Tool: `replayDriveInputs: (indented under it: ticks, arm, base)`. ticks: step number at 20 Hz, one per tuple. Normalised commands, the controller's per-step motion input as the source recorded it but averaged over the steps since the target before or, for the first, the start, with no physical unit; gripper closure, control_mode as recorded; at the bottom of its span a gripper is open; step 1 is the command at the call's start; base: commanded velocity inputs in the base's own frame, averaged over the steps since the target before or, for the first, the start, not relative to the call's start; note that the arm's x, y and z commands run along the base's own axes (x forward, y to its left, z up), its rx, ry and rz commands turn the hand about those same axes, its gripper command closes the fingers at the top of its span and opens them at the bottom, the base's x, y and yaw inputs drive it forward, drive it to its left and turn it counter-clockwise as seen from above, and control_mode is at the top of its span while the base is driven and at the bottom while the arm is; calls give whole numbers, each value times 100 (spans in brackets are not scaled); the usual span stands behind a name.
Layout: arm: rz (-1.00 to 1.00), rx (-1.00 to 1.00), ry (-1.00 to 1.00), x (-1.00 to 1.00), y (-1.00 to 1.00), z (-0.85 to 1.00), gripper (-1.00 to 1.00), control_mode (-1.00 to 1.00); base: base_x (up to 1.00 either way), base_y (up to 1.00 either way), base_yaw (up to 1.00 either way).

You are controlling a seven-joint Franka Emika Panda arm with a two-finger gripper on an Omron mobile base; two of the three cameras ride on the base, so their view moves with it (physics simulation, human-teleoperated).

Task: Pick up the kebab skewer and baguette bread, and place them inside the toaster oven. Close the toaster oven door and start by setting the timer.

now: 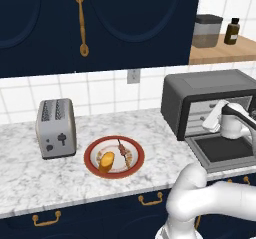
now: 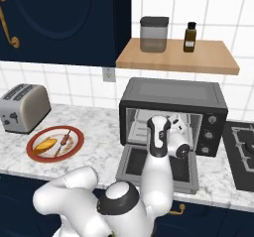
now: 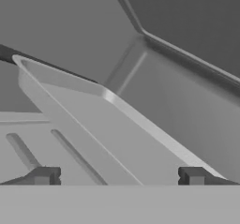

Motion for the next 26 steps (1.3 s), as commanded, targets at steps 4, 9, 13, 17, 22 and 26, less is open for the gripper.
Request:
replayDriveInputs:
  ticks: [4, 9, 13, 17, 22, 26]
  arm:
    - [0, 0, -1, 28, -14, -1, -100, -100]
    - [-2, 0, 0, 6, -7, -2, 100, -100]
    - [-3, 0, -1, 0, -17, 0, 100, -100]
    - [-5, 0, 0, -13, -39, 0, 100, -100]
    - [-4, 0, 0, -37, -44, 0, 100, -100]
    - [-2, 0, 0, -53, -39, 0, 100, -100]
  base:
    - [0, 0, 0]
    - [0, 0, 0]
    - [0, 0, 0]
    - [0, 0, 0]
    - [0, 0, 0]
    - [0, 0, 0]
